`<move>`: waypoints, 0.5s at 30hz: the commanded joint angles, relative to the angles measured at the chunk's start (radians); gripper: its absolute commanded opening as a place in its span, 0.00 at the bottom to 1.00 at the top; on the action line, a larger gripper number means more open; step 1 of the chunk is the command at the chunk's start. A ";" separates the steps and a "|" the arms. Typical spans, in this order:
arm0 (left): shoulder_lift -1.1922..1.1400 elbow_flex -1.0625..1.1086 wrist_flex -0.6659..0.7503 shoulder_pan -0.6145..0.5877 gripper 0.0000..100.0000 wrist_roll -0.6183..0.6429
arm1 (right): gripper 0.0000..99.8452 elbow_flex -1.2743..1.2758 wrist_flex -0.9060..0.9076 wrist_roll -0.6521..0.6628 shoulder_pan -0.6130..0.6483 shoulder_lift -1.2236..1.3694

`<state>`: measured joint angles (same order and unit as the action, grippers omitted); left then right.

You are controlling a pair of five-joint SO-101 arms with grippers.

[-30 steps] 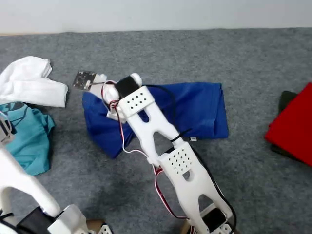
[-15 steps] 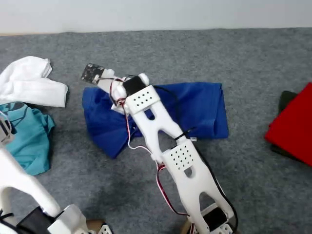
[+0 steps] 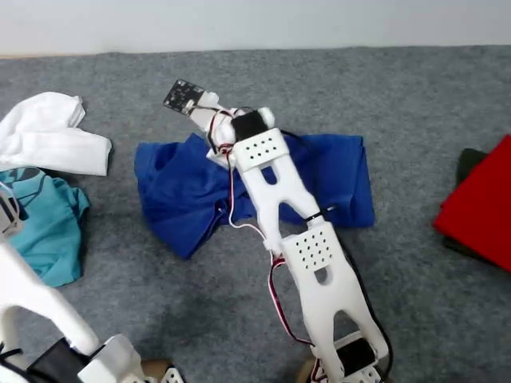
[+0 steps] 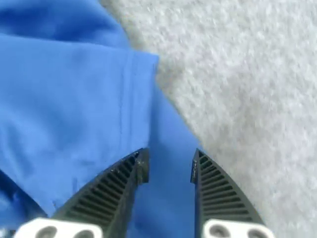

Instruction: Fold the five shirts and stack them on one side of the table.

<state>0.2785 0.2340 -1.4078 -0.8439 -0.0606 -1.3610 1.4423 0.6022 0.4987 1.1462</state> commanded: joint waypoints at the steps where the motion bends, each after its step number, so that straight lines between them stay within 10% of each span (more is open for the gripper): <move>1: 0.046 -0.007 0.018 0.009 0.18 -0.002 | 0.16 -0.061 0.090 0.006 -0.024 -0.139; 15: 0.153 -0.107 -0.103 0.285 0.18 -0.006 | 0.15 -0.044 0.357 -0.071 -0.087 -0.329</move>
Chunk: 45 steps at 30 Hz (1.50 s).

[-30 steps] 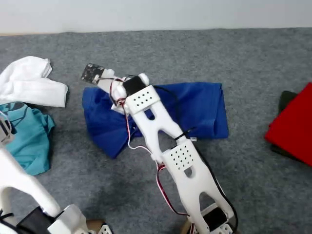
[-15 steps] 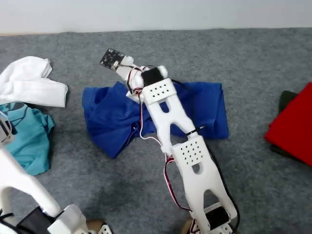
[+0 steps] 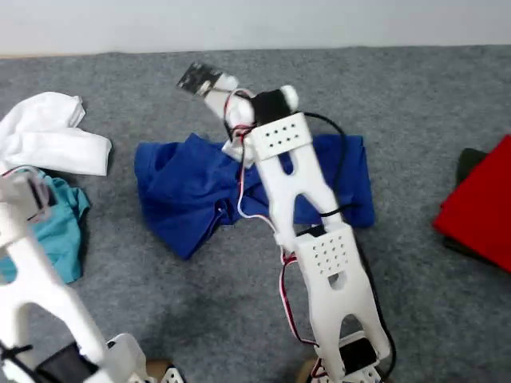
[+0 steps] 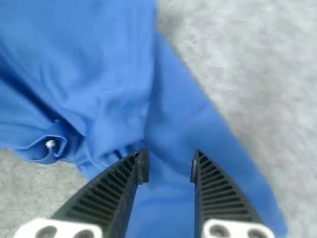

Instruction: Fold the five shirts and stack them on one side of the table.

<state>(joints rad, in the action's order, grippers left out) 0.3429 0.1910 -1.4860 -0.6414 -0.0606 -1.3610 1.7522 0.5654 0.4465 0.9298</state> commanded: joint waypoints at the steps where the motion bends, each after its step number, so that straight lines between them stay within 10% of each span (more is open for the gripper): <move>1: 0.110 -0.064 -0.025 0.118 0.18 -0.008 | 0.15 -0.026 0.047 -0.049 -0.050 -0.133; 24: -0.181 0.214 0.008 0.628 0.20 -0.571 | 0.15 1.220 0.039 -0.198 -0.558 -1.207; 45: -0.535 0.203 0.195 0.697 0.20 -0.667 | 0.15 1.616 0.038 -0.077 -0.846 -1.793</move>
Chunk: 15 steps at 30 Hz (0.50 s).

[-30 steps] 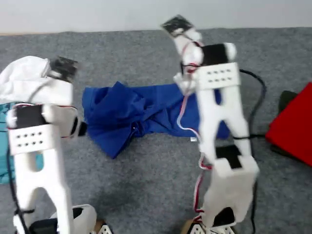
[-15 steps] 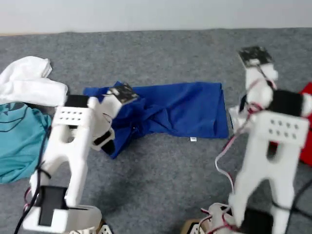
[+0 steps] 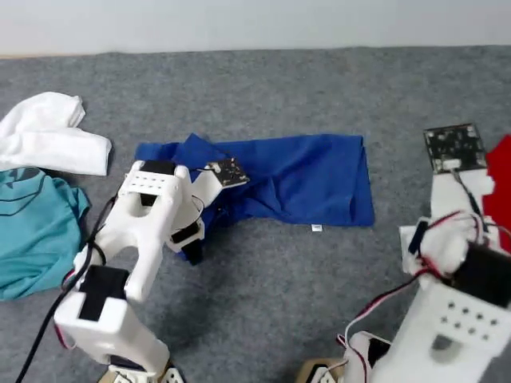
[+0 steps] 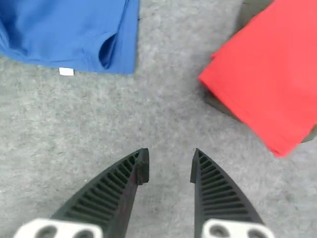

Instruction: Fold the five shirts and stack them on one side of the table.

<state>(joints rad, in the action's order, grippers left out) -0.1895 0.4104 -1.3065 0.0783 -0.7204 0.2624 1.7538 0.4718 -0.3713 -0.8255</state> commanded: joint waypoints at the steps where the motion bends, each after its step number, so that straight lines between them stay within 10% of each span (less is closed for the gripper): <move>1: -0.009 -0.025 0.011 -0.028 0.19 -0.008 | 0.15 -0.008 0.036 0.017 -0.036 -0.044; 15: -0.005 -0.035 -0.038 -0.029 0.01 -0.026 | 0.15 -0.008 0.036 0.014 -0.041 -0.051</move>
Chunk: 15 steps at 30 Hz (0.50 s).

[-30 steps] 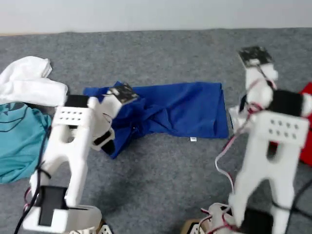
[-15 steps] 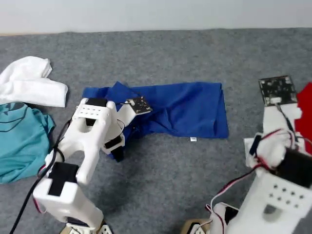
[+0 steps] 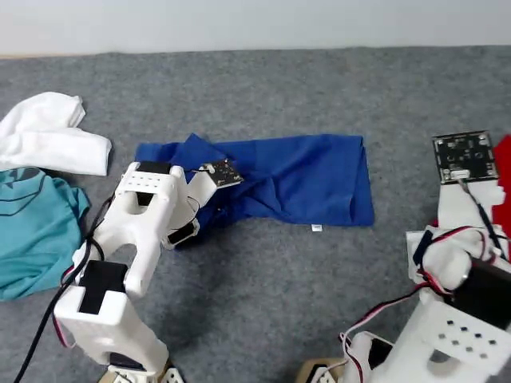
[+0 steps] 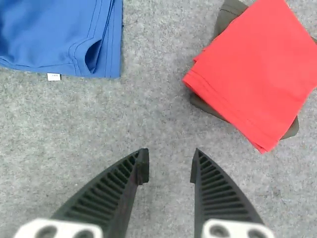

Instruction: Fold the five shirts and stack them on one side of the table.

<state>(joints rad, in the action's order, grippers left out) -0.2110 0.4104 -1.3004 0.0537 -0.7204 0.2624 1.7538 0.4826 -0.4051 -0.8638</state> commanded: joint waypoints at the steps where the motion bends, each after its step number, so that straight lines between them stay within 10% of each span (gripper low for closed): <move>1: 0.020 -0.036 -0.069 -0.005 0.00 -0.049 | 0.15 -0.008 0.036 0.003 -0.007 -0.013; 15: 0.307 -0.038 -0.440 -0.163 0.00 -0.381 | 0.15 -0.009 0.036 0.002 -0.004 -0.013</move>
<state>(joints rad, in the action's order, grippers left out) 0.0130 0.4104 -1.6901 -0.0660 -1.0457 0.2624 1.7538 0.4826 -0.4051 -0.8638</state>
